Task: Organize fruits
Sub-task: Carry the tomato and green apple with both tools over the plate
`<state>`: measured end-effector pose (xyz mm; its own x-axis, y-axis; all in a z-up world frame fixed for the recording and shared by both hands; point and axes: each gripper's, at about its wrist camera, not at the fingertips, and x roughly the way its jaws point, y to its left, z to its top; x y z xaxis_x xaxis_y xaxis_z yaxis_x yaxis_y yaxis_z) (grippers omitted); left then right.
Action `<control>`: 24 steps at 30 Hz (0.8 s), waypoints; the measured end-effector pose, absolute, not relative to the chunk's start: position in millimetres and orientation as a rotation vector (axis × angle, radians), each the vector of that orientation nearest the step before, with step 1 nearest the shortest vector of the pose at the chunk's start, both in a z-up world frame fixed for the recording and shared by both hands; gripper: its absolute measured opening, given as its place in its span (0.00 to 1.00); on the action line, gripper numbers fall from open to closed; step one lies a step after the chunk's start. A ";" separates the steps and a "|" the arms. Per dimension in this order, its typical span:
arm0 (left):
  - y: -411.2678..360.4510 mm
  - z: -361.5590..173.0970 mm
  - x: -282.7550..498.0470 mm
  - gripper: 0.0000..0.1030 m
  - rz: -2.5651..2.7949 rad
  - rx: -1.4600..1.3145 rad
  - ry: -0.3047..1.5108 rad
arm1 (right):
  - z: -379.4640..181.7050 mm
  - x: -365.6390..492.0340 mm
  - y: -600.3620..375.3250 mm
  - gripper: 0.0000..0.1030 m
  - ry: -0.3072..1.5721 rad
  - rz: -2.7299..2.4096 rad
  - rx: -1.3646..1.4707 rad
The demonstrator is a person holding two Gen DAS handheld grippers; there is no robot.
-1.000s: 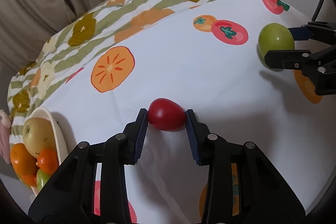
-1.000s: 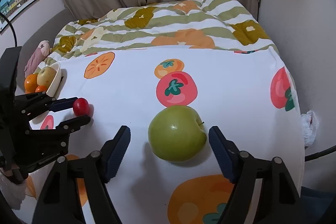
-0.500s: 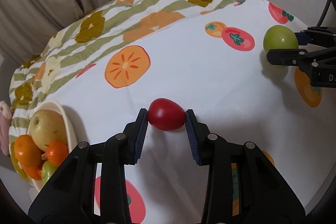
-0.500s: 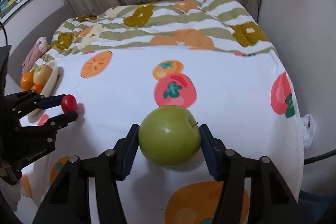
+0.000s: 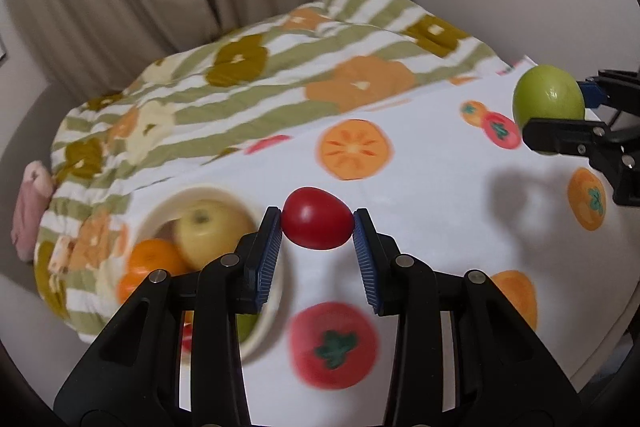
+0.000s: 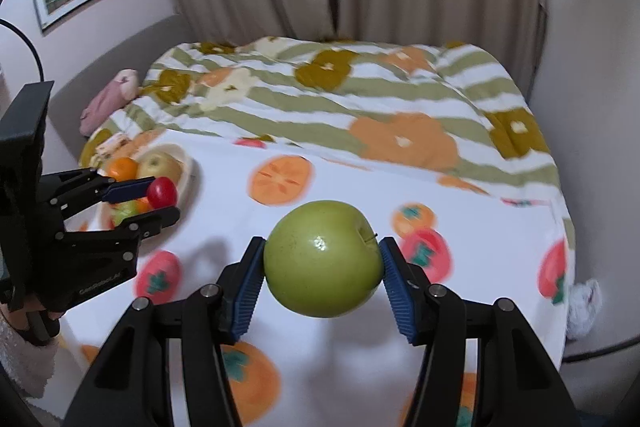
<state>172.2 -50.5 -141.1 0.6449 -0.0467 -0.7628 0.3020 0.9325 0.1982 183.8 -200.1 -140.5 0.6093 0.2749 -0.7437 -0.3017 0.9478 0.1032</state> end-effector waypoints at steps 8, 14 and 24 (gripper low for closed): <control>26.8 -120.6 177.1 0.40 -0.092 0.280 0.848 | -117.3 199.9 -125.4 0.51 0.817 0.452 -0.046; 80.5 -121.5 189.4 0.40 -0.042 0.261 0.855 | -114.8 219.5 -67.9 0.51 0.815 0.489 -0.052; 142.0 -152.2 227.2 0.40 -0.086 0.256 0.901 | -129.0 256.7 -2.9 0.51 0.830 0.486 -0.042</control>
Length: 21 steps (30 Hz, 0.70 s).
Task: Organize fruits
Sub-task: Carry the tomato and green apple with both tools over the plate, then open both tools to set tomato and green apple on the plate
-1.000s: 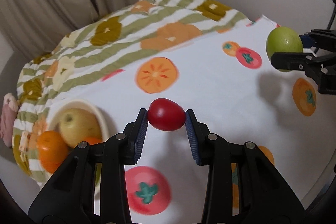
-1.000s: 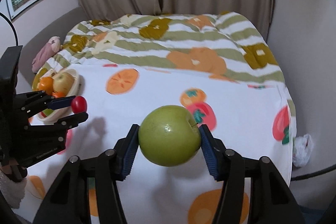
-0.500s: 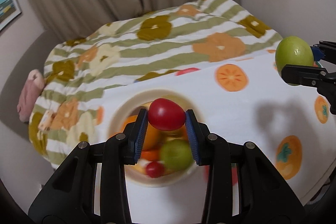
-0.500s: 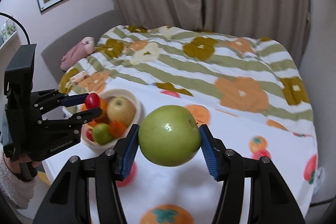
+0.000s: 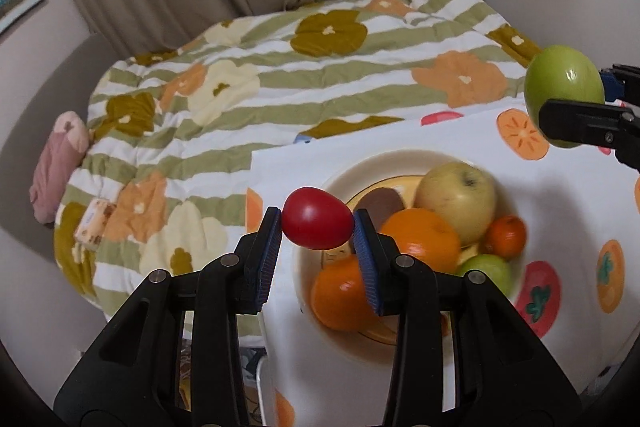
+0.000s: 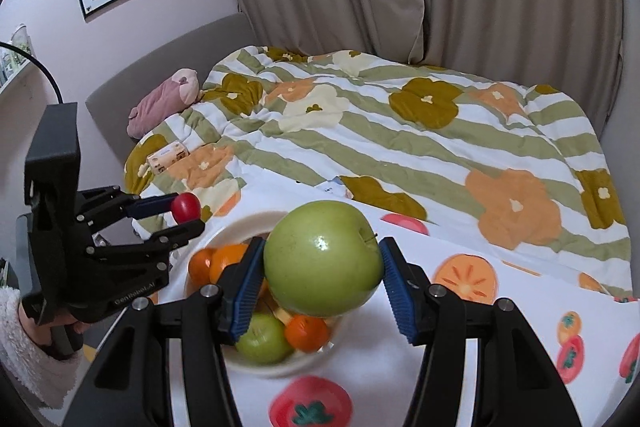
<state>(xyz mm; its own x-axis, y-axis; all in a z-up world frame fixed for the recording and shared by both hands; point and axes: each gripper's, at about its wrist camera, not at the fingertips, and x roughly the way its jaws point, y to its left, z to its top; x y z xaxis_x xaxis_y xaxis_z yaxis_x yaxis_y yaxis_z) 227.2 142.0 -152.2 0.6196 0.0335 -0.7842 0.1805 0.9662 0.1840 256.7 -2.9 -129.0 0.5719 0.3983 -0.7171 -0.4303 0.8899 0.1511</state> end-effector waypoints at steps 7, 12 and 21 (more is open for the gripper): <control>149.7 -176.1 252.7 0.40 -0.158 0.281 0.966 | -144.0 277.5 23.8 0.51 0.858 0.456 -0.025; 151.6 -183.4 259.8 0.40 -0.204 0.301 1.000 | -149.0 285.5 32.5 0.51 0.877 0.435 -0.015; 158.8 -191.7 260.0 0.40 -0.240 0.294 1.044 | -153.5 288.3 40.8 0.51 0.893 0.417 -0.012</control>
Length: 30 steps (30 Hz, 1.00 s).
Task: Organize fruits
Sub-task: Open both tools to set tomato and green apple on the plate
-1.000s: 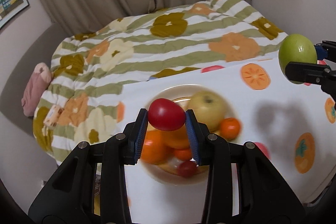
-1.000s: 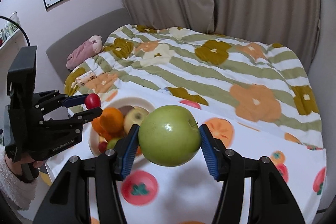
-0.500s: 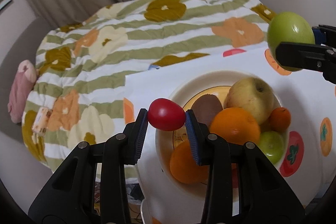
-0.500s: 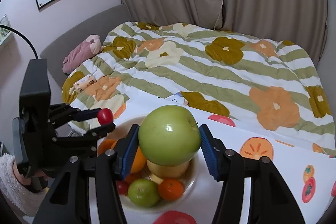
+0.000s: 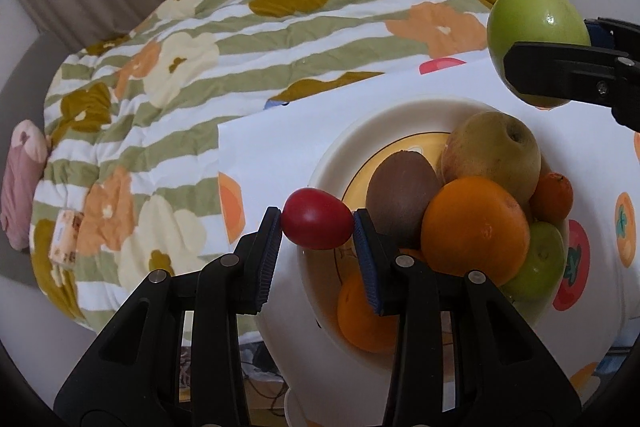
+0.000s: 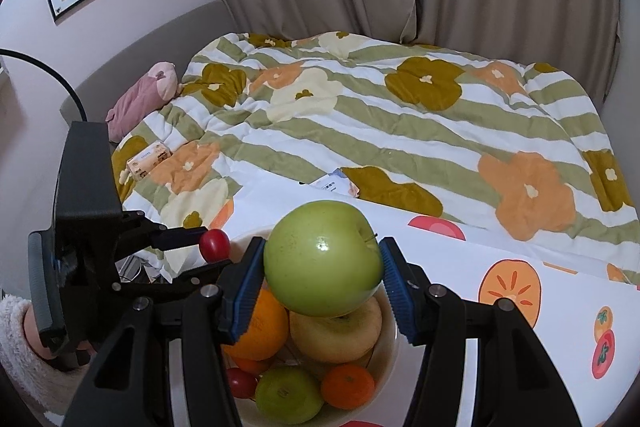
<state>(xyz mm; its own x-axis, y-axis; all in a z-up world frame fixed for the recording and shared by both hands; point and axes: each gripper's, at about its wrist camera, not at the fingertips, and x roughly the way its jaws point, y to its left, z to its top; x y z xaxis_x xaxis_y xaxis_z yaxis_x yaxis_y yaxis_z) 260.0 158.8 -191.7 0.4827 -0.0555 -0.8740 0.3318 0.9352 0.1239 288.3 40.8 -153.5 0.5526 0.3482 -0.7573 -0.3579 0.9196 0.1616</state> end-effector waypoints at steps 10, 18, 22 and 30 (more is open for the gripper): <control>174.2 -176.4 253.4 1.00 -0.243 0.229 0.984 | -156.5 290.5 43.0 0.51 0.907 0.411 0.008; 196.2 -170.1 248.9 1.00 -0.196 0.181 0.986 | -160.1 296.0 50.8 0.51 0.933 0.437 0.005; 205.2 -169.8 245.5 1.00 -0.173 0.177 0.987 | -169.9 305.6 60.1 0.51 0.983 0.446 -0.007; 222.3 -177.6 244.8 1.00 -0.145 0.137 1.004 | -193.9 324.7 75.0 0.51 1.049 0.454 -0.017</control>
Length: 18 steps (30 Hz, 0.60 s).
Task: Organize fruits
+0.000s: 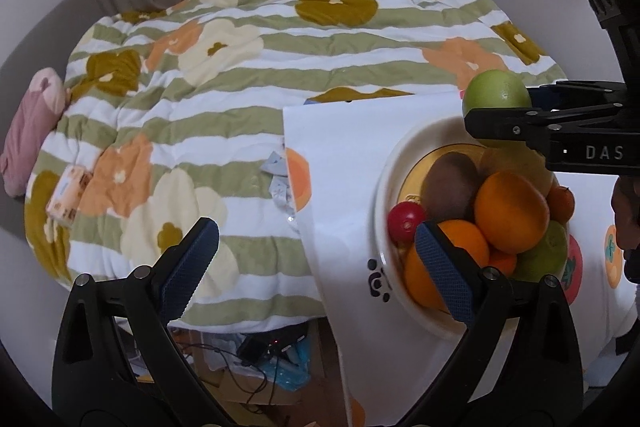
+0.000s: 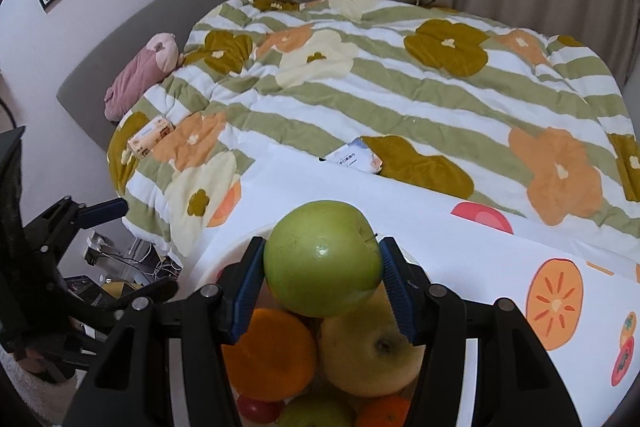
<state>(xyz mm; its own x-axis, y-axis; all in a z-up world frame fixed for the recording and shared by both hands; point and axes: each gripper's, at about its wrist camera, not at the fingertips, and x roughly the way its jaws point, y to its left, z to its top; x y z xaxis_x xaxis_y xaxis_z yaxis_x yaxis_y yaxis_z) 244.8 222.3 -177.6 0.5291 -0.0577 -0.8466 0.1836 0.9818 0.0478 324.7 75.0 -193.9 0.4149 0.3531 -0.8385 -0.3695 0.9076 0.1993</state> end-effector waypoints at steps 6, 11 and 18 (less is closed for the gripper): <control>228.0 -183.6 247.6 1.00 -0.144 0.131 1.009 | -201.3 331.6 80.8 0.51 1.056 0.430 -0.031; 230.1 -186.4 250.7 1.00 -0.150 0.132 1.005 | -204.2 331.9 79.1 0.72 1.059 0.407 0.000; 232.1 -179.9 251.4 1.00 -0.137 0.141 0.995 | -189.4 324.7 75.1 0.85 0.997 0.384 0.025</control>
<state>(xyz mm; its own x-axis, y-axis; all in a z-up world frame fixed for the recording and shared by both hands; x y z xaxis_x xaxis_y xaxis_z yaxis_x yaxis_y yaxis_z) 251.4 232.1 -179.9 0.5373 -0.0502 -0.8419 0.1786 0.9824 0.0555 324.7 75.1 -189.4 0.4817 0.3263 -0.8133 -0.3036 0.9328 0.1943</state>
